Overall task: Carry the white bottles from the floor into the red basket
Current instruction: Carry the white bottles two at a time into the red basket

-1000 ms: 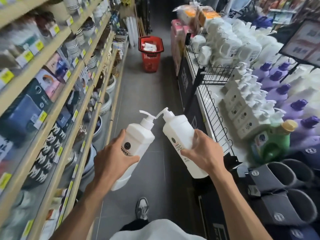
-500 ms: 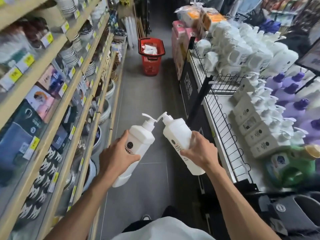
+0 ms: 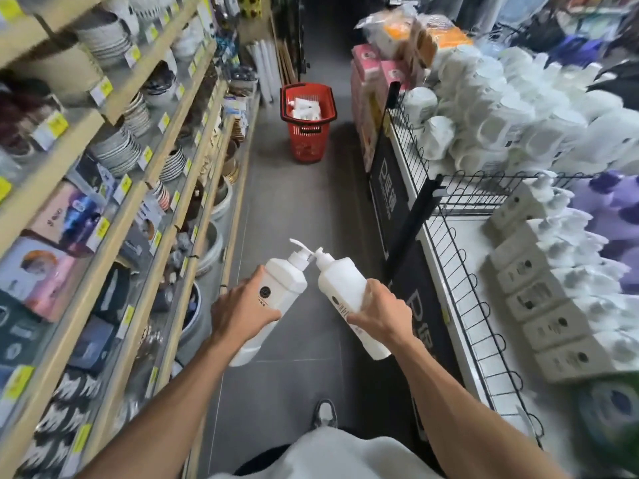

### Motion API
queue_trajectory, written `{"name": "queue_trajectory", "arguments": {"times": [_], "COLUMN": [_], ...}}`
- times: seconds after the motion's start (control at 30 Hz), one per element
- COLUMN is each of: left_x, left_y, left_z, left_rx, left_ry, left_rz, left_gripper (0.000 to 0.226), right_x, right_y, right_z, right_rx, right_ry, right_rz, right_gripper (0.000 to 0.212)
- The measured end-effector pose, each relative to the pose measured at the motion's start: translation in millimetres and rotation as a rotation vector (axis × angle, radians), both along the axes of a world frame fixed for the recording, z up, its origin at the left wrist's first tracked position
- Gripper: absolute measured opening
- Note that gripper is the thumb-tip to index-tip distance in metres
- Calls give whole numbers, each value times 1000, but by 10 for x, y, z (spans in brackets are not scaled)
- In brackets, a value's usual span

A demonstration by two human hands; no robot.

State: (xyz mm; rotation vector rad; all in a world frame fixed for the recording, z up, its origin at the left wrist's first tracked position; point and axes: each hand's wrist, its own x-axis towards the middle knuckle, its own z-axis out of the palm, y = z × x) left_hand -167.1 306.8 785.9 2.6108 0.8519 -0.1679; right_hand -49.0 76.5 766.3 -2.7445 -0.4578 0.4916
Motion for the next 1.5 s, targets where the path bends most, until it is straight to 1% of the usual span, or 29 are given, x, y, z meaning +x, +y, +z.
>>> {"name": "queue_trajectory", "arguments": {"times": [0.1,0.27,0.4,0.53,0.7,0.93,1.2,1.33,1.43,1.5], "left_x": [231,525,854,1219,1621,2194,3018,3453,3779,3991], "left_y": [142,407,602,905,1360,1903,2292,2497,2635,2731], "left_z": [-21,-97,-172,-215,-146,-71,-32,-53,-1,17], "left_rx": [-20,-27,-96,-137,-190,-158,-179,-244,-247,-203], "left_ry": [-14,-36,-79,-77,-122,-161,-148,-169,-185,-182], "left_rz": [46,111,190,183,166,154,143,183,229,259], "left_gripper": [98,100,104,105,108,107,107,111,111,109], "right_x": [377,869,1231,1512,1796,2253,2987,3461,3830,4094], "right_y": [104,316,589,912,1280,1673,2080,2299,2455,2561], "right_z": [3,-19,-21,27,177,349,316,251,241,252], "right_rx": [-8,29,25,12,-2,43,66,117,151,153], "right_ry": [-8,-19,-32,-59,-105,-149,-101,-50,-2,8], "right_rz": [20,19,2,-19,-47,-108,-131,-140,-148,-129], "right_gripper": [58,63,60,61,58,60,59,69,63,61]}}
